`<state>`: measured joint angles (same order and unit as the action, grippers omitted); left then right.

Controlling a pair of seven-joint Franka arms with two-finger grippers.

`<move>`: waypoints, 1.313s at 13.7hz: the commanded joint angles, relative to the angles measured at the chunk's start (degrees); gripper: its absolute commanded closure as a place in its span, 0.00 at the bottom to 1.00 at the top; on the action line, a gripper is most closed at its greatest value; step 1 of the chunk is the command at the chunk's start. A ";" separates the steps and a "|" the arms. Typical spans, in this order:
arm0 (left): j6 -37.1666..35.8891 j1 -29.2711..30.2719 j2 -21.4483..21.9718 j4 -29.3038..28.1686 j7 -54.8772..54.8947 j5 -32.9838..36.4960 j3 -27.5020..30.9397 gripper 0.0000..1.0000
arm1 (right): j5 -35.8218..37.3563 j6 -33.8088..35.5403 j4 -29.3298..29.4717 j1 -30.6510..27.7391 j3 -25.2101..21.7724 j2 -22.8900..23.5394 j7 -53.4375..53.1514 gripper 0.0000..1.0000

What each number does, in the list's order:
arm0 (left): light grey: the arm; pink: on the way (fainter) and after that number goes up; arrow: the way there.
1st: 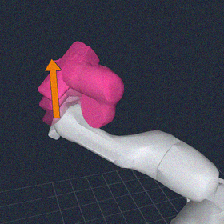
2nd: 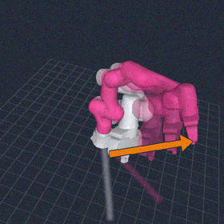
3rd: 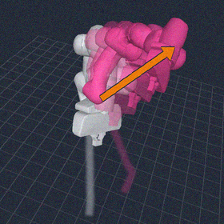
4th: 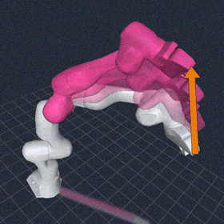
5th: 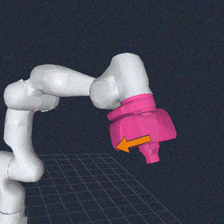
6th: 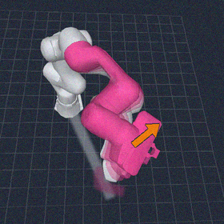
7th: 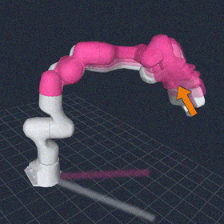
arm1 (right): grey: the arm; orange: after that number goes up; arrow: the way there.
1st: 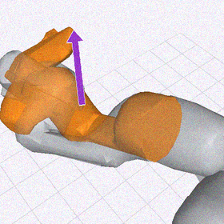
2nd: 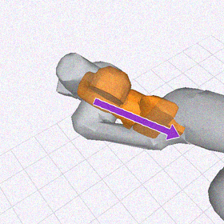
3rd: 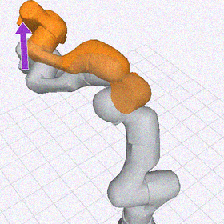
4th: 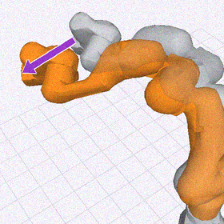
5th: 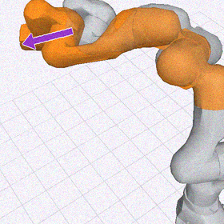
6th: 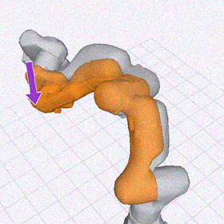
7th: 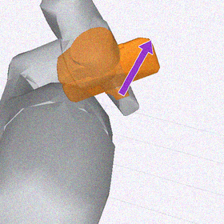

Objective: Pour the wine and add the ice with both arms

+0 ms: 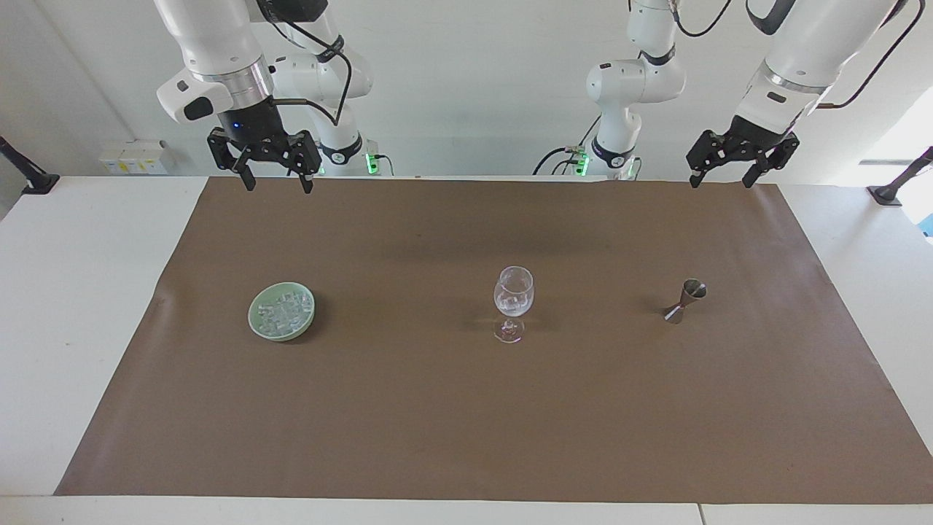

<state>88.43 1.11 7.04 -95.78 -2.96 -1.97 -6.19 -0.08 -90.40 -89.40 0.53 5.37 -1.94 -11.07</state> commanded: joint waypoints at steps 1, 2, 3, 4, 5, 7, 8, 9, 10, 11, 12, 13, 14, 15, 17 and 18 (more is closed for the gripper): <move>-0.10 0.20 1.57 -1.60 -0.82 0.56 0.04 0.00 | -1.33 -1.09 -1.13 -1.06 0.69 -0.61 1.58 0.00; -0.80 0.29 1.66 -1.60 -1.25 0.56 0.04 0.00 | -1.33 -1.09 -1.13 -1.32 0.69 -0.69 1.75 0.00; -1.15 0.29 1.66 -1.78 -1.17 0.65 0.13 0.00 | -1.33 -1.18 -1.13 -1.50 0.52 -0.78 1.84 0.00; -0.98 0.38 1.66 -1.69 -1.26 0.65 0.13 0.00 | -1.33 -1.09 -1.13 -1.41 0.26 -0.78 1.93 0.00; -1.07 0.38 1.66 -1.69 -1.17 0.65 0.21 0.00 | -1.33 -1.09 -1.39 -0.63 -0.18 -0.87 1.84 0.00; -1.07 0.20 1.66 -1.69 -1.26 0.65 0.13 0.00 | -1.33 -1.18 -1.66 0.86 -1.23 -0.96 1.75 0.00; -1.07 0.20 1.66 -1.69 -1.26 0.65 0.13 0.00 | -1.33 -1.09 -1.57 1.05 -1.76 -0.96 1.84 0.00; -1.07 0.20 1.66 -1.69 -1.26 0.65 0.13 0.00 | -1.33 -1.09 -1.57 1.22 -2.03 -0.96 1.84 0.00; -1.07 0.29 1.66 -1.69 -1.26 0.65 0.13 0.00 | -1.33 -1.09 -1.57 2.70 -2.81 -0.96 1.84 0.00; -1.07 0.38 1.66 -1.69 -1.26 0.65 0.13 0.00 | -1.33 -1.09 -1.57 4.55 -4.82 -0.96 1.84 0.00; -1.07 0.38 1.66 -1.69 -1.26 0.65 0.13 0.00 | -1.33 -1.09 -1.57 5.52 -5.80 -0.96 1.84 0.00; -1.07 0.38 1.66 -1.69 -1.26 0.65 0.13 0.00 | -1.33 -1.09 -1.57 5.53 -5.90 -0.96 1.84 0.00; -1.07 0.29 1.66 -1.69 -1.26 0.65 0.13 0.00 | -1.42 -1.09 -1.65 5.44 -5.90 -1.05 1.84 0.00; -1.07 0.29 1.66 -1.69 -1.26 0.65 0.13 0.00 | -1.42 -1.09 -1.66 5.44 -5.90 -0.96 1.58 0.00; -1.07 0.29 1.66 -1.69 -1.26 0.65 0.13 0.00 | -1.33 -1.09 -1.83 5.44 -5.90 -1.05 1.23 0.00; -1.07 0.38 1.66 -1.69 -1.26 0.65 0.13 0.00 | -1.33 -1.00 -1.83 5.53 -5.81 -1.05 1.58 0.00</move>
